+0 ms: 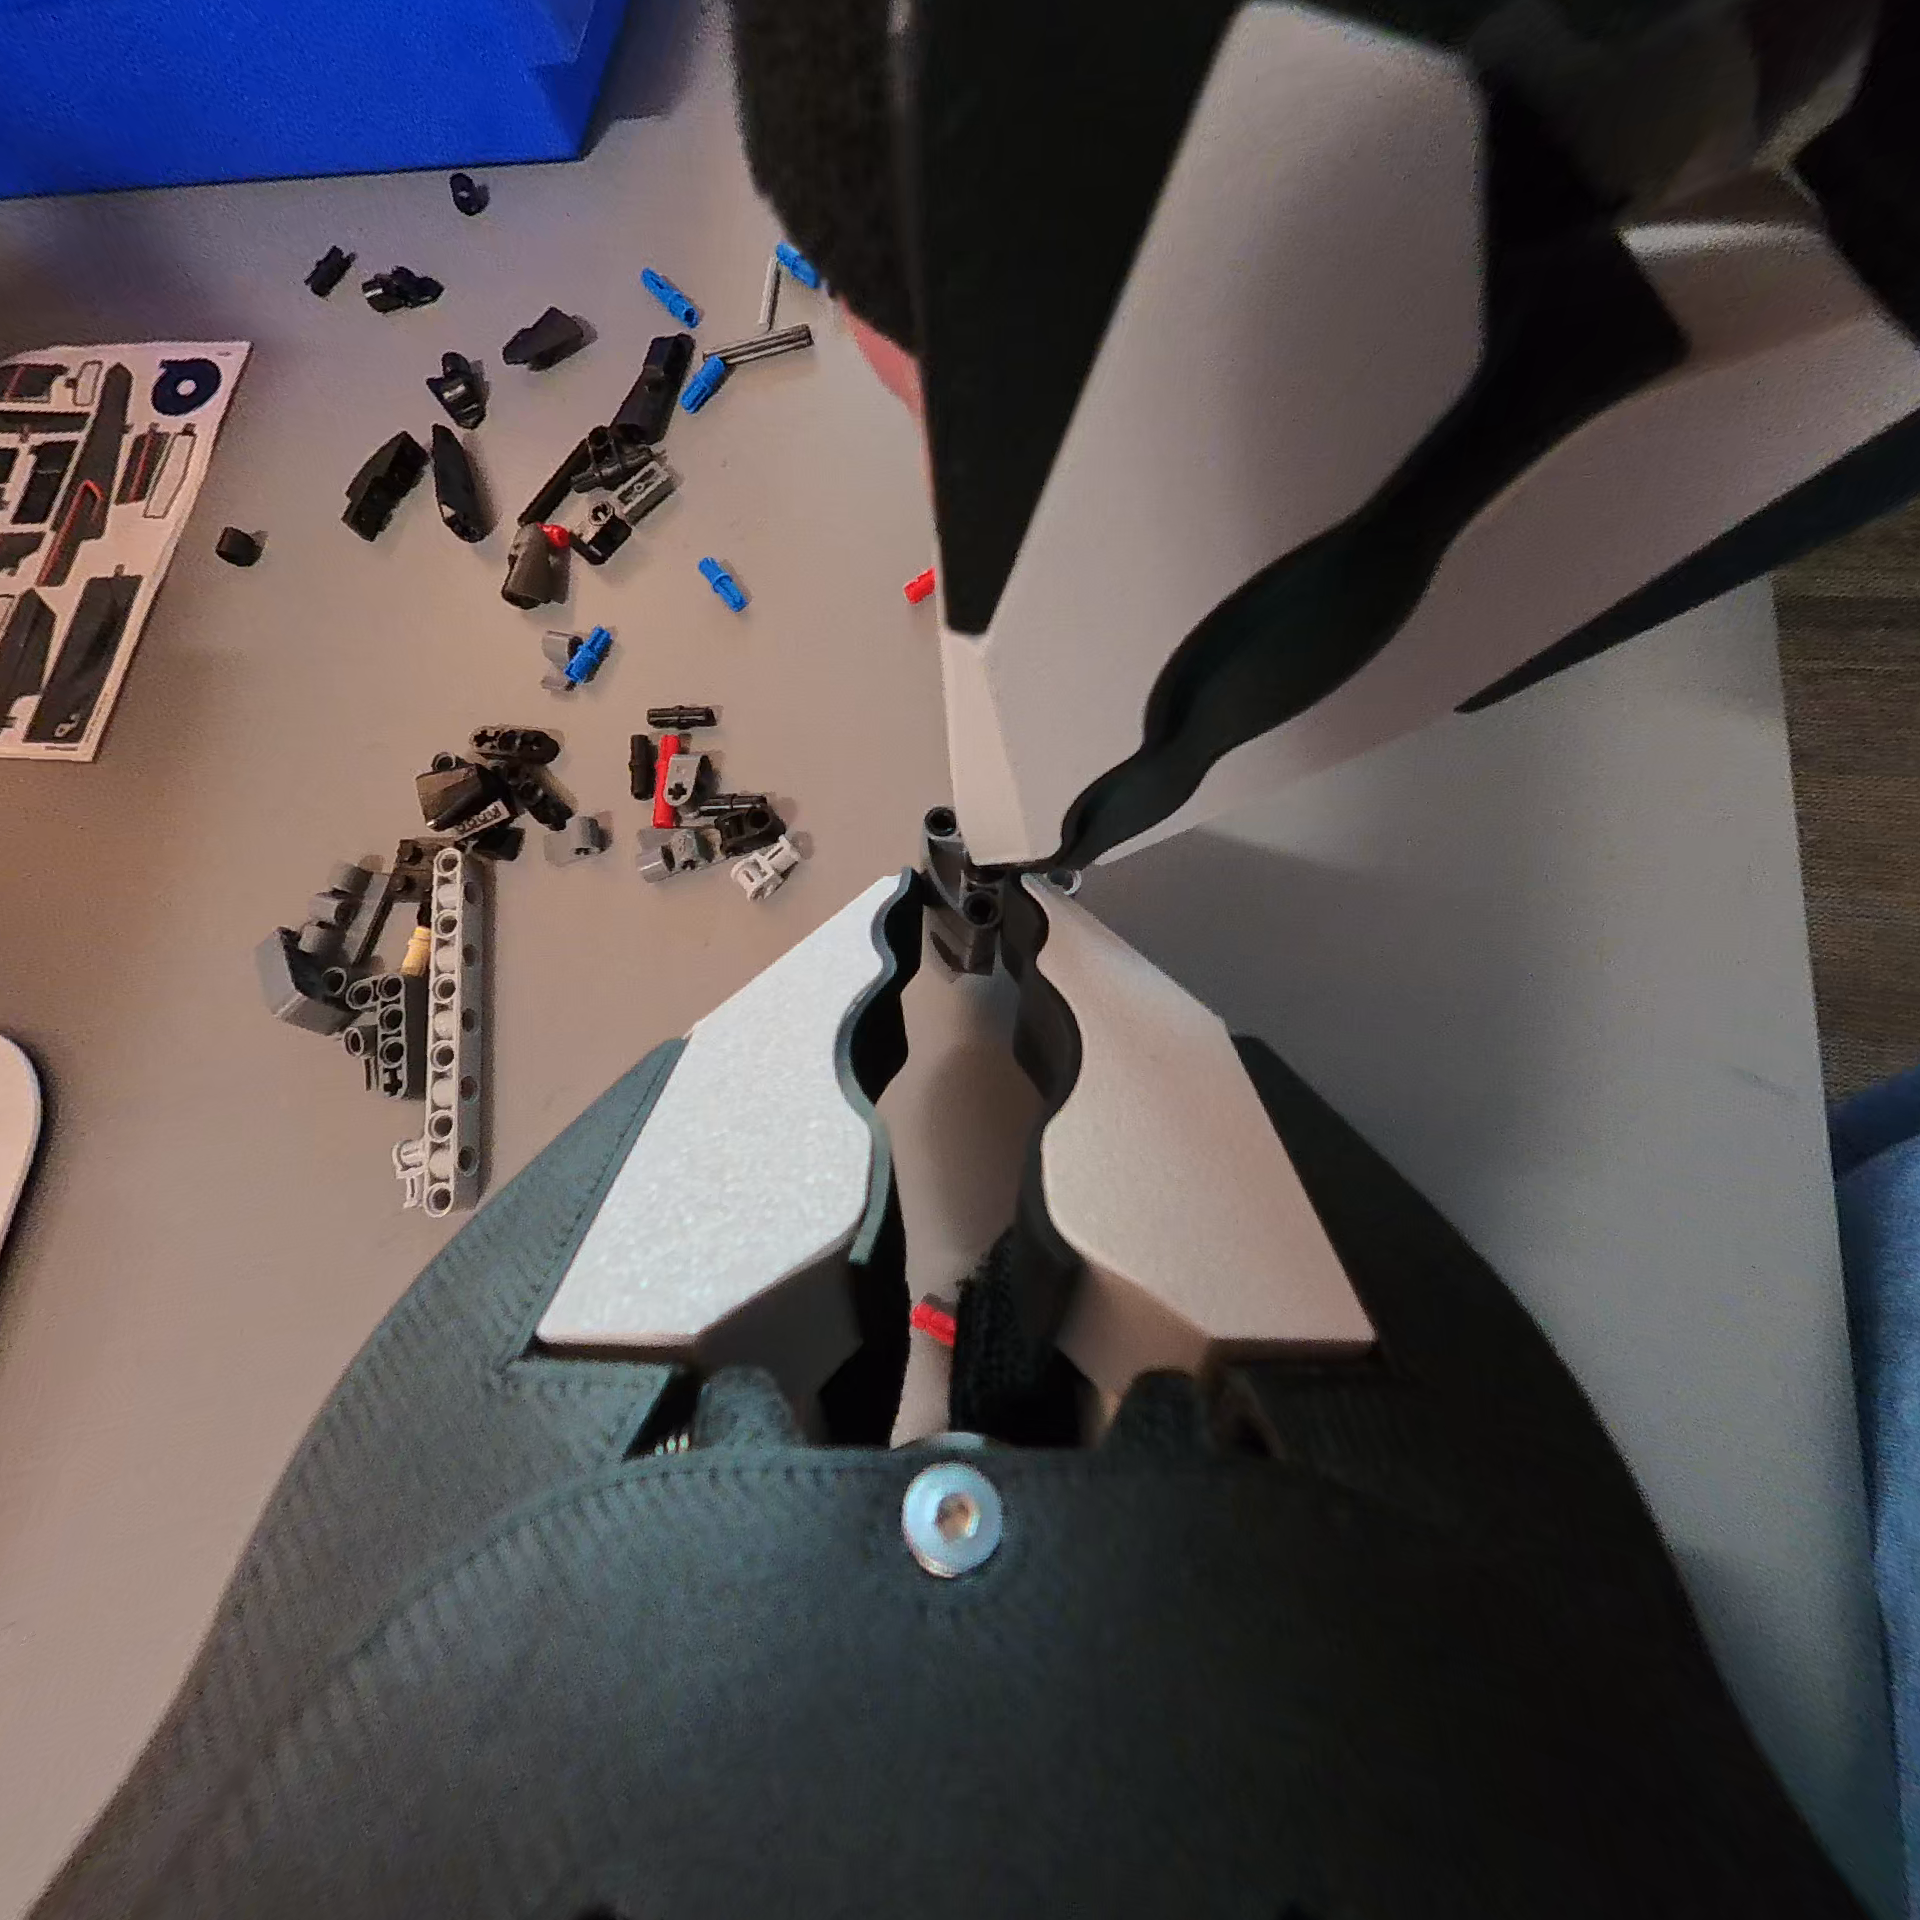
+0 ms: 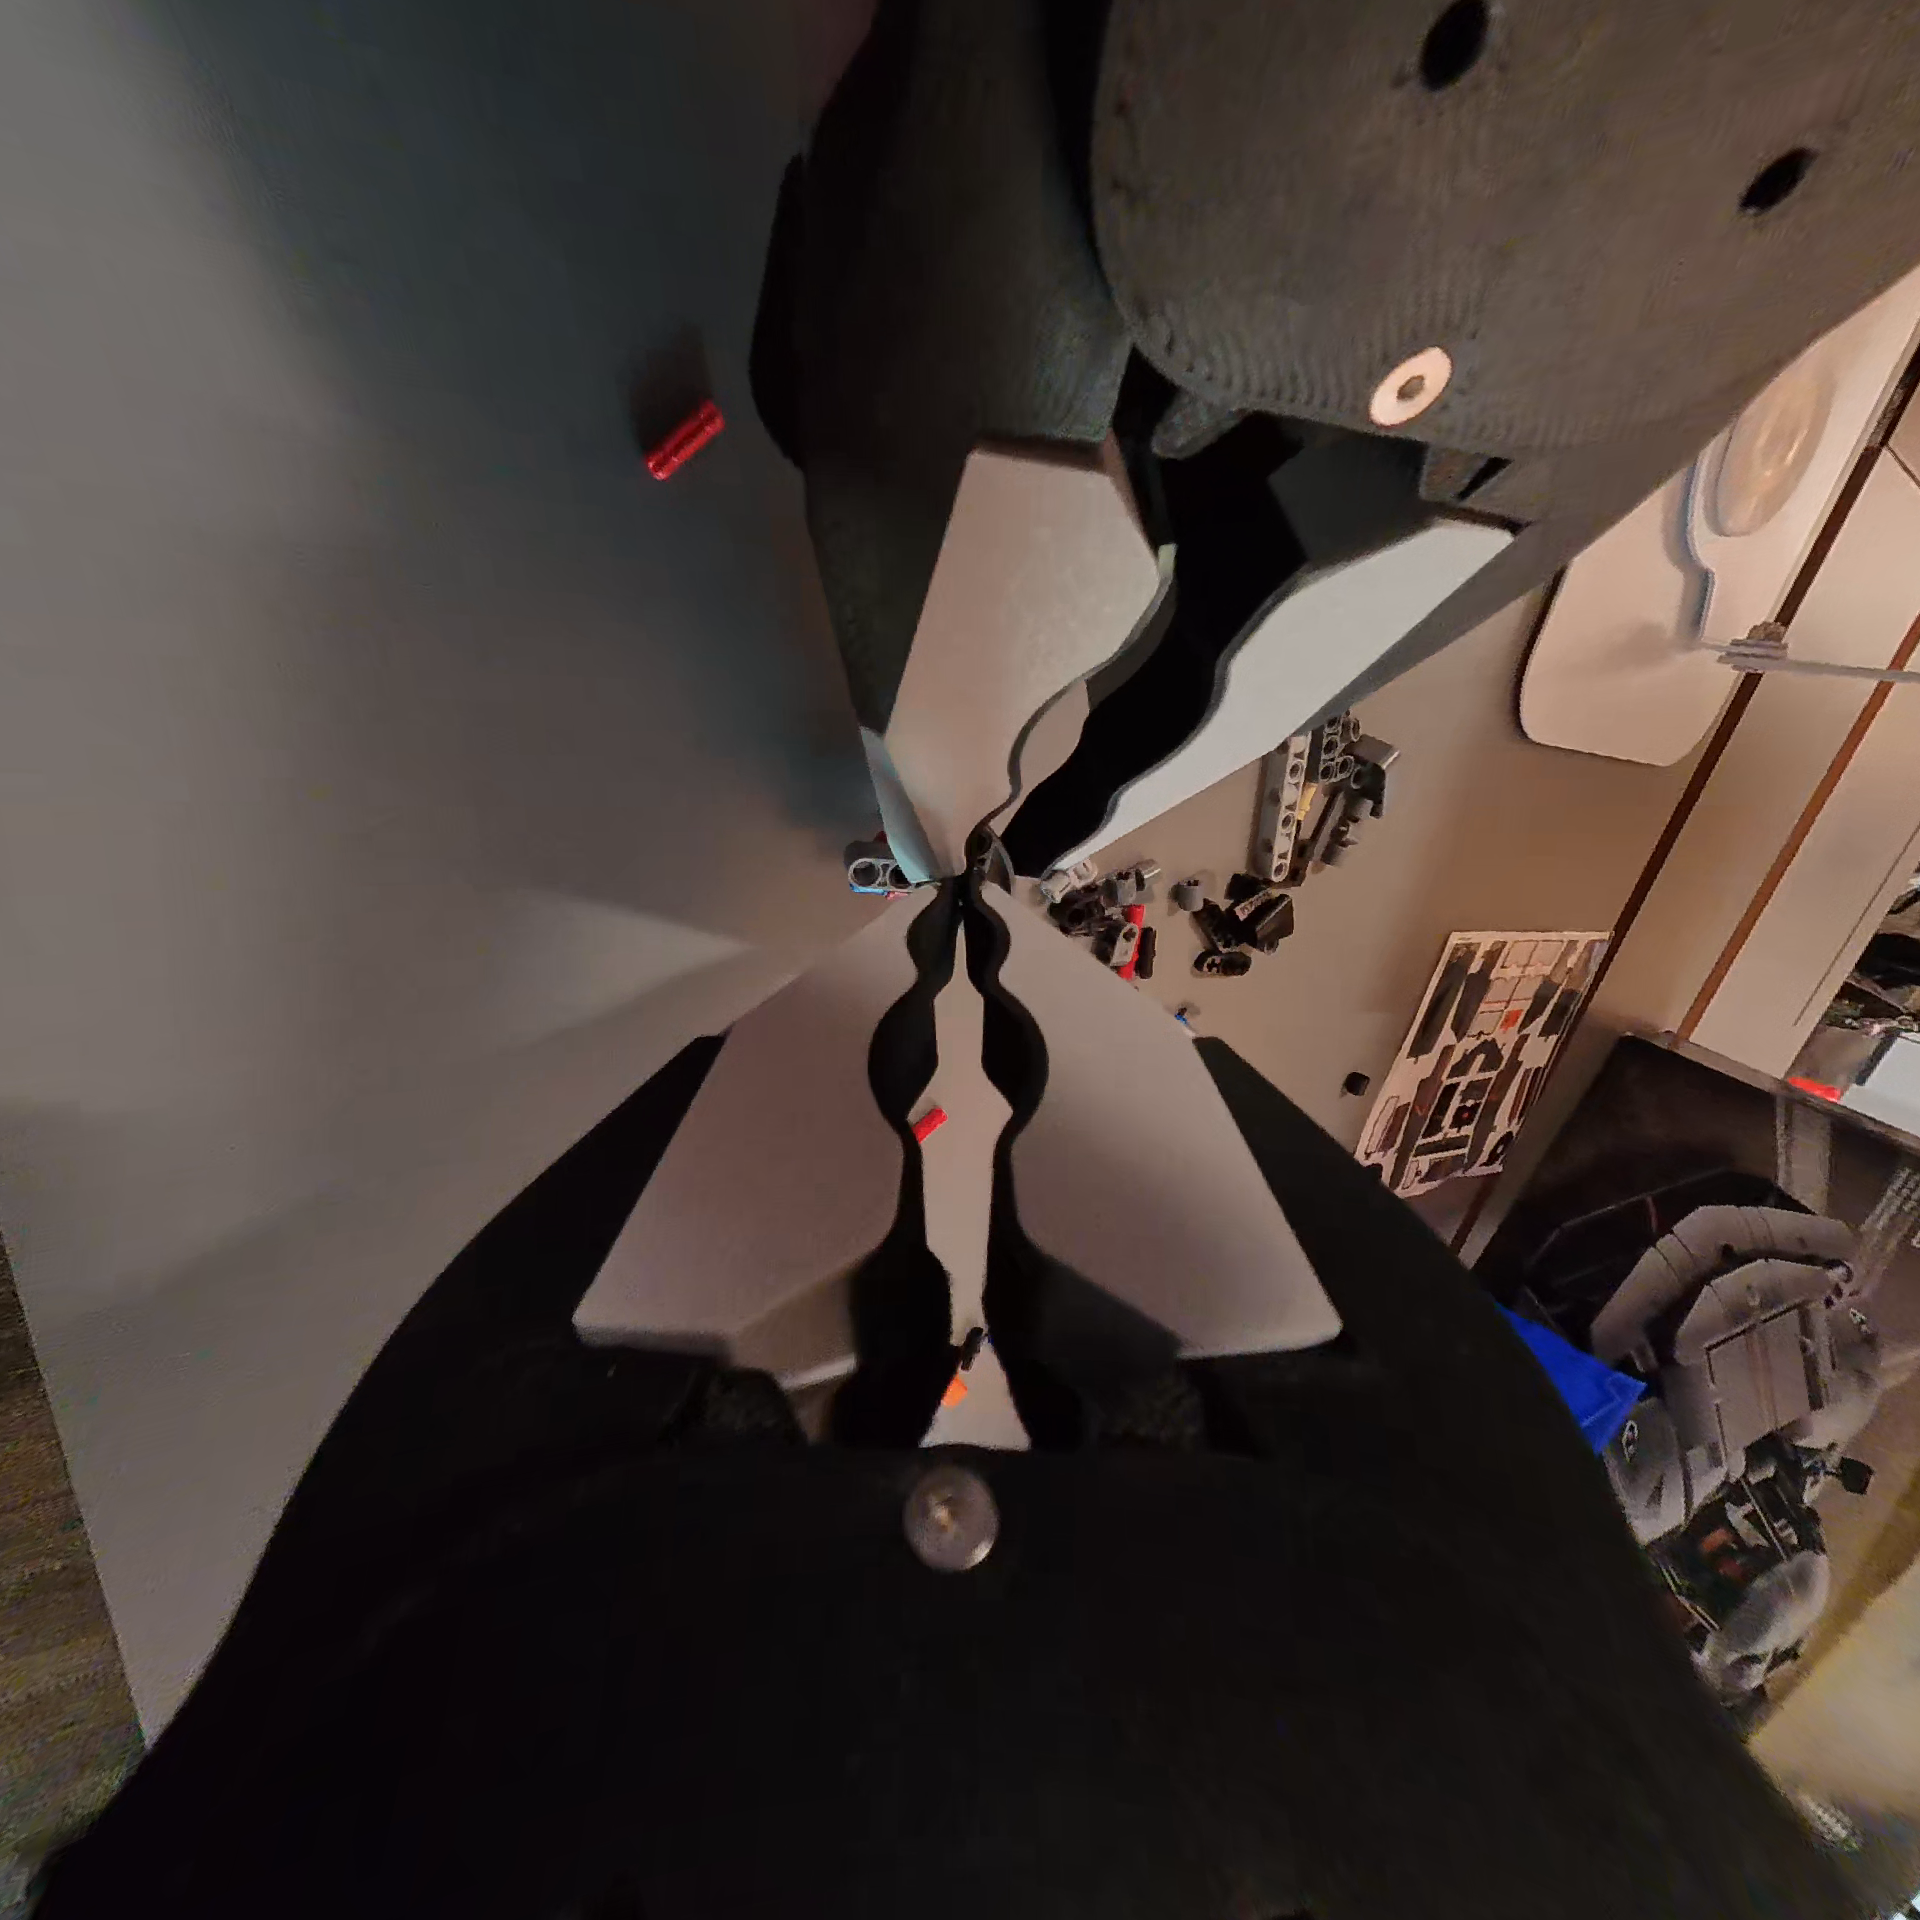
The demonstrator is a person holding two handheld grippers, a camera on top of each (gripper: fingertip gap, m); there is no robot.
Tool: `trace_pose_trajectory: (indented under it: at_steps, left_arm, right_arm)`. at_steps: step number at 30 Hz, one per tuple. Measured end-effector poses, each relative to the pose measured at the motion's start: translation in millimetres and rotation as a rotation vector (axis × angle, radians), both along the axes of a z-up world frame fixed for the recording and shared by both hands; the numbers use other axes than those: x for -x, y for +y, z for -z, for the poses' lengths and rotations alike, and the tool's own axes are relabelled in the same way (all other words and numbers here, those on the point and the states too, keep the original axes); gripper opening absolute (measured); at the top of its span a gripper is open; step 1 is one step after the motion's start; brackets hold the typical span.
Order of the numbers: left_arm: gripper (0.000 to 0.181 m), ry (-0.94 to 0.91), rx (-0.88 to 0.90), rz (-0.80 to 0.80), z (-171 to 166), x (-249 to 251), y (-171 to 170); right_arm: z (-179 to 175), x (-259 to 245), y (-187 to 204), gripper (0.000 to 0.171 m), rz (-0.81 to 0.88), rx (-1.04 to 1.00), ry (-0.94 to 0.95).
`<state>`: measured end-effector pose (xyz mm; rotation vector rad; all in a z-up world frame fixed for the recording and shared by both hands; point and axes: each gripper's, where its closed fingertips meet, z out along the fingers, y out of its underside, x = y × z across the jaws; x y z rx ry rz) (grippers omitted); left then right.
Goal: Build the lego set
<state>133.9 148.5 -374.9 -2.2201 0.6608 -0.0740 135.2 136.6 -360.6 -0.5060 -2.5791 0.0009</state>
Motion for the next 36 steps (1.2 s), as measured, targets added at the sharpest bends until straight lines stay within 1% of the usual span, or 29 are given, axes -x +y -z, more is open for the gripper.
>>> trace_pose_trajectory:
  at_steps: [1,8,12,14,24,28,30,36]
  left_arm:
    - [0.013,0.006,-0.001,0.001,0.2,-0.1,-0.3]
    - [0.013,0.020,-0.011,-0.010,0.9,0.1,-2.4]
    - [0.014,0.026,-0.006,-0.010,2.4,0.1,-2.4]
    - [0.014,-0.007,-0.002,-0.022,1.6,1.7,-1.9]
    - [0.013,-0.054,-0.001,-0.029,-0.8,5.0,0.9]
    - [0.013,-0.074,0.003,-0.027,-1.2,3.1,1.4]
    - [0.013,-0.077,0.003,-0.029,-1.3,3.2,1.8]
    - [0.013,-0.091,0.005,-0.034,-1.6,4.7,2.2]
  right_arm:
    - [0.3,-0.4,-0.7,0.000,-0.003,0.000,-0.005]
    - [1.1,0.6,-3.2,0.000,0.032,0.009,-0.031]
    - [2.4,-0.1,-3.8,0.000,0.081,0.103,-0.049]
    - [0.8,2.5,-3.3,0.000,0.108,0.148,-0.032]
    - [-2.5,6.2,2.1,0.000,0.194,0.258,0.058]
    - [-3.1,4.5,3.0,0.000,0.204,0.267,0.062]
    - [-3.3,3.0,4.2,0.004,0.215,0.275,0.058]
    - [-5.2,-0.9,4.7,0.008,0.263,0.358,0.052]
